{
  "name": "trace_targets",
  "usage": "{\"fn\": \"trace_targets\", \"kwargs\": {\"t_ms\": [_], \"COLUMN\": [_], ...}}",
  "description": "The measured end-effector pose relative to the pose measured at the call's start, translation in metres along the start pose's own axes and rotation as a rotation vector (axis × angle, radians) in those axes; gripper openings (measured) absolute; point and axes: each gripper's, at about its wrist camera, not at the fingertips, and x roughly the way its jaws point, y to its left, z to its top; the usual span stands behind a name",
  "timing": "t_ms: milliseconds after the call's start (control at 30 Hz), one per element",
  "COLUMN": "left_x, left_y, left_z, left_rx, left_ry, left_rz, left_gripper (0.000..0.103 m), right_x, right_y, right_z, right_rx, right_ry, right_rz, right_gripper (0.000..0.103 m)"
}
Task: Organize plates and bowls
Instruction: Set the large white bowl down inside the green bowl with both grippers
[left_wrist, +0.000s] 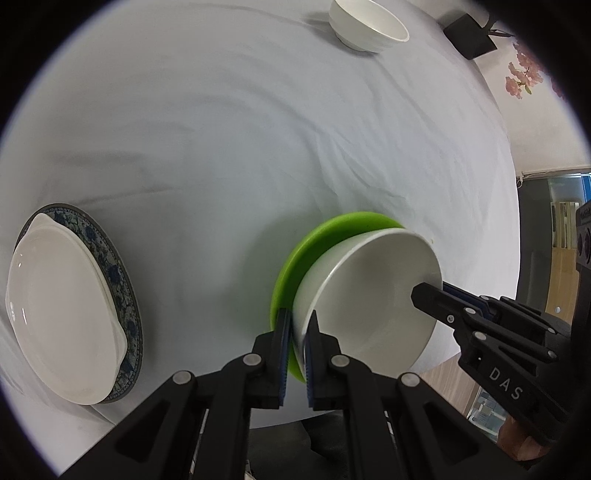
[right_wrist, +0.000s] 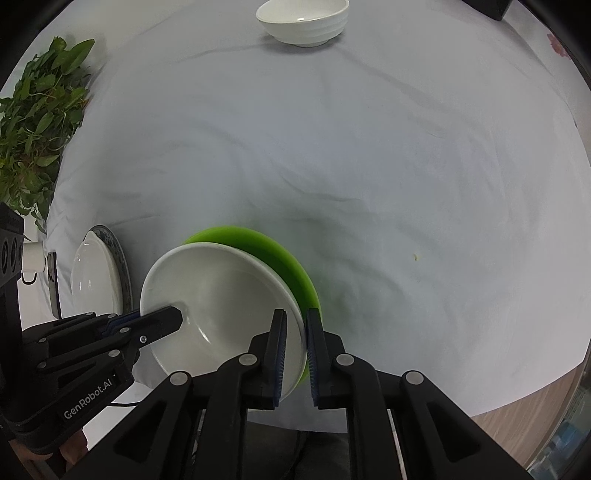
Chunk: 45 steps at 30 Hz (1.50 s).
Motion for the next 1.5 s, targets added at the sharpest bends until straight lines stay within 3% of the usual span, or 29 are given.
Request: {"fn": "trace_targets", "kwargs": {"t_ms": [267, 667, 1200, 1267, 1333, 1500], "left_x": [-0.007, -0.010, -0.032, -0.033, -0.036, -0.029], "left_y": [0.010, -0.001, -0.001, 0.003, 0.006, 0.006], "left_z": [-0.006, -0.009, -0.007, -0.007, -0.010, -0.009], "left_rx": [-0.014, 0.018, -0.033, -0.046, -0.044, -0.041], "left_ry": [-0.034, -0.050, -0.102, -0.117, -0.133, -0.123], "left_rz": [-0.027, 0.051, 0.067, 0.066, 0.060, 0.057], "left_gripper": [0.006, 0.009, 0.015, 0.015, 0.007, 0.004], "right_x": [-0.008, -0.016, -0.012, -0.011, -0.012, -0.018], "right_y": [-0.002, 0.011, 0.009, 0.010, 0.008, 0.000], "right_z": [-0.001, -0.007, -0.005, -0.006, -0.005, -0.006], "right_rx": [-0.009, -0.021, -0.003, 0.000, 0.006, 0.037], "right_ry": [-0.021, -0.076, -0.074, -0.072, -0.068, -0.077], "right_rz": [0.001, -0.058, -0.058, -0.055, -0.054, -0.031], "right_gripper": [0.010, 0.006, 0.006, 0.006, 0.006, 0.006]}}
